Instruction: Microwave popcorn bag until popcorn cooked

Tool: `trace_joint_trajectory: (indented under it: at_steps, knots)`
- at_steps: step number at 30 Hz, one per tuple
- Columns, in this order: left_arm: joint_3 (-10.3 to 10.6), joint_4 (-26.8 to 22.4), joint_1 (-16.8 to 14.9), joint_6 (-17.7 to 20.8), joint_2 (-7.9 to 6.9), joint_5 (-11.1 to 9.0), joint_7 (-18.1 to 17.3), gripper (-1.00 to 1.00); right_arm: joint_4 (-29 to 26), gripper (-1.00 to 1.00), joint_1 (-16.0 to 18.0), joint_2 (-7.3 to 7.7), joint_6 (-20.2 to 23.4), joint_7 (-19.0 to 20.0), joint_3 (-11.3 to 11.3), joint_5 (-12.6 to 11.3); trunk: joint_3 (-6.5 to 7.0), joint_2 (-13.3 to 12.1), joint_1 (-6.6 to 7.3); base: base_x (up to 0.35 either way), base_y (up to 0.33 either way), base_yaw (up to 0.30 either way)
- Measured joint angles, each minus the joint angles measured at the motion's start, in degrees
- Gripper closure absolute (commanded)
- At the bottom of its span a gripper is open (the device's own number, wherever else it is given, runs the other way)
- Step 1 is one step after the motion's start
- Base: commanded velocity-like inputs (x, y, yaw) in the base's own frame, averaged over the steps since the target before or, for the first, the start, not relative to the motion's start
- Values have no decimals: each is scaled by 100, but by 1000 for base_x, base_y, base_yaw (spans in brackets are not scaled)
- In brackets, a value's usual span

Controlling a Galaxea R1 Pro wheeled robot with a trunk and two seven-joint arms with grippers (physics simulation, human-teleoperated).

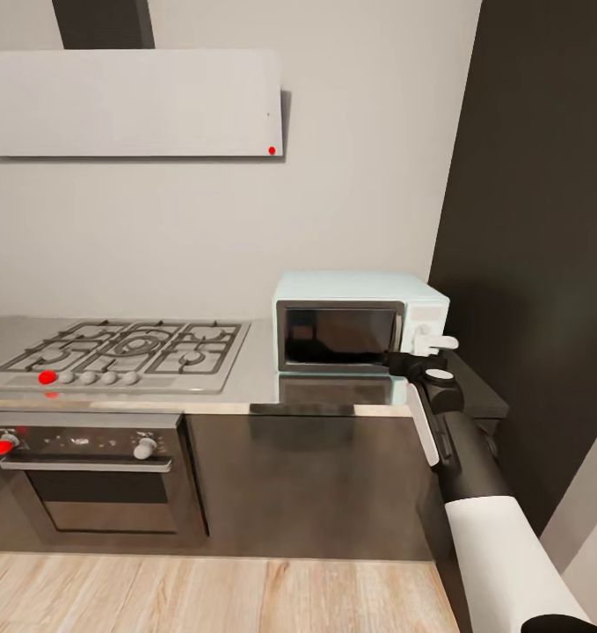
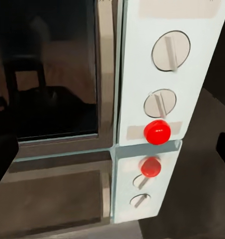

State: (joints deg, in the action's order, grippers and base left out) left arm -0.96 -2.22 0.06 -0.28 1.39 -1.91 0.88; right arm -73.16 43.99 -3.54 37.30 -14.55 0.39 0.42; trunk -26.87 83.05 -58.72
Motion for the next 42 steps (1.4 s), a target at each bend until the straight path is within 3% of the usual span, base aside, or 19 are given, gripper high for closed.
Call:
trace_joint_trajectory:
  at_steps: [18,31,42]
  knots:
    - [-2,0,0,-2,4,0,0,-100,59,-100,0,-17,13,59,16,-52,0,0,0,4,-1,0]
    - [-2,0,-3,2,0,-4,0,-100,136,-100,0,-23,1,69,16,-52,0,0,1,139,0,0]
    - [-2,0,-1,1,0,0,0,-100,210,-100,0,46,2,800,-4,-2,0,0,-1,44,0,0]
